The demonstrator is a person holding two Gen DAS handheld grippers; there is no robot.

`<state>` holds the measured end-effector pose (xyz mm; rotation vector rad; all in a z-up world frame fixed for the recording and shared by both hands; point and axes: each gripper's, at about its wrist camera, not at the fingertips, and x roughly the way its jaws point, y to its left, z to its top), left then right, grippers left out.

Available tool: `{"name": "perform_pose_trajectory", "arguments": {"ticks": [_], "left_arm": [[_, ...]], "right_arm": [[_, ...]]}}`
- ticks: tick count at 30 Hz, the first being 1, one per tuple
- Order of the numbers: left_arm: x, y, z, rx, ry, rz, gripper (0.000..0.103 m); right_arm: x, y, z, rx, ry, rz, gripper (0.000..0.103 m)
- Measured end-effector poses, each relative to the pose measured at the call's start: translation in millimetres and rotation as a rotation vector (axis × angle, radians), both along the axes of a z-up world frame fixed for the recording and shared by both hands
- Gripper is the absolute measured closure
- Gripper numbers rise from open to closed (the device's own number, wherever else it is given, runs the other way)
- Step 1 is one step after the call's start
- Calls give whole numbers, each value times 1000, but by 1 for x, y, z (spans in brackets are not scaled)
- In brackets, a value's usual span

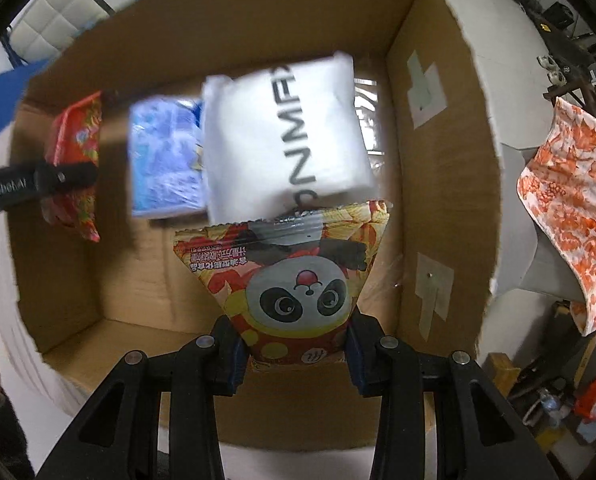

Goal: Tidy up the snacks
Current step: 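Open both tools to release the packets into the box, then lift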

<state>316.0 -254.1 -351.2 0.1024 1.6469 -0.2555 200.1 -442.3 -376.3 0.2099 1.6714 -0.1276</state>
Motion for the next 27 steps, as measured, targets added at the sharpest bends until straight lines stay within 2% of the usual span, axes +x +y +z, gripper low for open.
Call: {"name": "perform_pose_trajectory", "arguments": {"ticks": [4, 12, 14, 16, 18, 22, 25, 27], "left_arm": [[5, -5, -13, 32, 18, -19, 60], [9, -8, -32, 33, 77, -20, 58], [8, -9, -32, 30, 83, -20, 58], [8, -9, -31, 29, 95, -11, 58], [7, -7, -29, 24, 97, -4, 58], [6, 1, -17, 11, 93, 9, 55], [-4, 6, 1, -13, 71, 11, 51], [-13, 7, 15, -20, 40, -1, 49]], "right_arm": [[1, -3, -16, -6, 44, 8, 60], [-2, -9, -43, 1, 99, 8, 59], [2, -14, -47, 8, 108, 1, 49], [1, -16, -48, 14, 103, -5, 48], [1, -15, -44, 12, 100, -4, 47], [-3, -10, -28, 26, 70, -9, 39], [-7, -3, -10, 9, 33, 0, 30], [-9, 3, 0, 5, 12, 3, 30]]}}
